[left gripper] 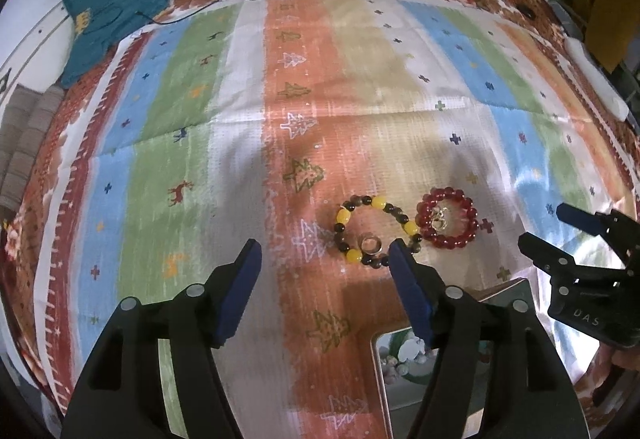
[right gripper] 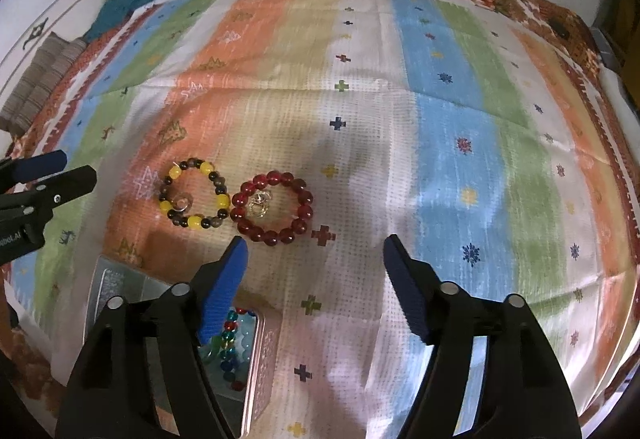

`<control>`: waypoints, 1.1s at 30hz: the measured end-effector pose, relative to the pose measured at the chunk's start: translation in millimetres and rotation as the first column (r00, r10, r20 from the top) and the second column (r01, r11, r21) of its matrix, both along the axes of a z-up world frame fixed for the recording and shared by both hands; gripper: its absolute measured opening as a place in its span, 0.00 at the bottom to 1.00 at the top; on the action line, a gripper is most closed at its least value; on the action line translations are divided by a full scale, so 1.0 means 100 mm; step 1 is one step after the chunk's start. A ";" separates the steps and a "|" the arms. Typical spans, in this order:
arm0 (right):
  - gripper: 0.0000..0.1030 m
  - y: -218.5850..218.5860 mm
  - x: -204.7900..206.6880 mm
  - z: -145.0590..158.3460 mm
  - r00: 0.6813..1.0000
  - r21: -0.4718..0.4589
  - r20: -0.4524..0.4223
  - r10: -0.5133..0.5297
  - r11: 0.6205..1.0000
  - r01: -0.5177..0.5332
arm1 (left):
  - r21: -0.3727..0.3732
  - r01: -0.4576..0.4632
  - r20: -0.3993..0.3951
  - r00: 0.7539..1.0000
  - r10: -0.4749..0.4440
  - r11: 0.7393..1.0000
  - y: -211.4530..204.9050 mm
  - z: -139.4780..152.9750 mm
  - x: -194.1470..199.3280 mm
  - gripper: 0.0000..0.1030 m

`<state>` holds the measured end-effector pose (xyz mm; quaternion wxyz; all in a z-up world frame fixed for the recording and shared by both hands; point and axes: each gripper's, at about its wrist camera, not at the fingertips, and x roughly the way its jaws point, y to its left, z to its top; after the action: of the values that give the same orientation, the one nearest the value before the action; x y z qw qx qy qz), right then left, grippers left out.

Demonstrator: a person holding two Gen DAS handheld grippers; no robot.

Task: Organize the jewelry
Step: 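Move both tools toward the yellow-black and red bead bracelets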

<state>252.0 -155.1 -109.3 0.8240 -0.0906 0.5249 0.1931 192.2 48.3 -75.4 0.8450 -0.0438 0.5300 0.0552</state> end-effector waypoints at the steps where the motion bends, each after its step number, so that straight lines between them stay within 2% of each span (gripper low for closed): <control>1: 0.70 0.01 0.02 -0.01 1.000 -0.003 -0.003 0.002 1.000 -0.002 | 0.004 0.005 -0.003 1.000 -0.005 1.000 -0.01 -0.01 0.02 0.65; 13: 0.73 0.07 0.23 -0.20 0.999 -0.024 -0.044 -0.001 1.000 0.000 | 0.032 0.027 -0.049 0.998 -0.026 0.999 0.01 -0.25 0.26 0.71; 16: 0.73 0.10 0.27 -0.20 0.999 -0.028 -0.043 0.010 1.000 -0.011 | -0.002 0.041 -0.066 0.997 -0.041 0.999 0.02 -0.32 0.31 0.71; 23: 0.73 0.15 0.37 -0.31 0.998 -0.042 -0.066 0.015 0.999 -0.018 | -0.028 0.028 -0.083 0.996 -0.030 0.999 0.06 -0.41 0.43 0.71; 33: 0.73 0.20 0.48 -0.53 0.993 -0.074 -0.118 0.016 0.997 -0.025 | 0.007 0.066 -0.145 0.987 -0.064 0.998 0.03 -0.64 0.55 0.71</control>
<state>300.4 -134.6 -162.3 0.7858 -0.1156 0.5782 0.1866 247.2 51.5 -139.7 0.8061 -0.0174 0.5905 0.0336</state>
